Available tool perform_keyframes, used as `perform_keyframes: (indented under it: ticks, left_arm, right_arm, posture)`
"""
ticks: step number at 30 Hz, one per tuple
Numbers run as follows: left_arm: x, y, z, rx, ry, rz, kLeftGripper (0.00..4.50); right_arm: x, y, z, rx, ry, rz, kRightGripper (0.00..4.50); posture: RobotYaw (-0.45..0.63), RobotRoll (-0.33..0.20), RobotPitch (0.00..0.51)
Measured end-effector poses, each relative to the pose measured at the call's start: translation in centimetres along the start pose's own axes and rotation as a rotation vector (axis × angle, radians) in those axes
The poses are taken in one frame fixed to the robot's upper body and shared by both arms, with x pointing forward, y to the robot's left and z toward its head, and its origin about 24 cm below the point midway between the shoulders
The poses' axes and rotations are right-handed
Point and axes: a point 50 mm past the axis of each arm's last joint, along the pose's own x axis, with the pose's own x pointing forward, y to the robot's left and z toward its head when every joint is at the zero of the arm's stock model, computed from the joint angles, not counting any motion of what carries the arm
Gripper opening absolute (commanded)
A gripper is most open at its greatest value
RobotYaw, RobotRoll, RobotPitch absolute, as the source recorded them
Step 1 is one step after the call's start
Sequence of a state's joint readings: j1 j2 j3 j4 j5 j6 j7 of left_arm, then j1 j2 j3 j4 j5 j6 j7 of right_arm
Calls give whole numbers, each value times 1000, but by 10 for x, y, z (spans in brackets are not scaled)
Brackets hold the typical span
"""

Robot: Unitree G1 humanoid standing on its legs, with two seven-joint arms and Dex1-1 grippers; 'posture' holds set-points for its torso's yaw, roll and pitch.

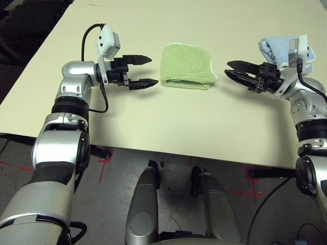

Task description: Fold the towel and set it aside.

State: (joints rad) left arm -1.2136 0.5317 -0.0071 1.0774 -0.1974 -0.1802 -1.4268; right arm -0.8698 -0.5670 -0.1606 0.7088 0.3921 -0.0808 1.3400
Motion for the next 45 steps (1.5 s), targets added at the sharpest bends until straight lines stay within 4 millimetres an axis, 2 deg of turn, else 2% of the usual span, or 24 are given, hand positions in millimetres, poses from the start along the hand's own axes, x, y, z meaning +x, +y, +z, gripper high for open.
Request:
perform_keyframes:
  ticks: [4, 7, 17, 21, 25, 27, 33, 40, 45]
  left_arm:
    - [3, 1, 1, -1, -13, 5, 4500]
    - [3, 1, 0, -7, -19, 15, 3872]
    - [7, 0, 1, 35, -40, 10, 115]
    - [19, 1, 3, 20, -78, 28, 17]
    - [48, 0, 12, 3, -127, 31, 17]
    - [57, -2, 12, -5, -125, 35, 17]
    - [65, -3, 1, -42, -46, 80, 17]
    - [68, -11, -27, -79, 88, 134, 17]
    - [69, -13, -32, -56, 150, 127, 17]
  right_arm:
    - [-1, 2, -1, 5, 4, 3, 19]
    - [-1, 2, -1, 9, 6, 5, 0]
    - [4, 3, 4, 2, -5, 10, 0]
    - [23, 4, 7, 24, -59, 3, 0]
    - [58, 2, 16, 31, -111, 4, 0]
    - [69, 3, 10, 47, -89, -4, 0]
    - [76, 7, -27, 123, 57, -52, 0]
    - [80, 9, -44, 150, 110, -107, 0]
    - [82, 11, -51, 156, 132, -139, 0]
  posture:
    - [77, 0, 258]
    - [77, 0, 259]
    - [74, 0, 264]
    - [80, 0, 267]
    - [71, 0, 267]
    - [71, 0, 267]
    - [77, 0, 268]
    - [65, 0, 274]
    - [66, 0, 274]
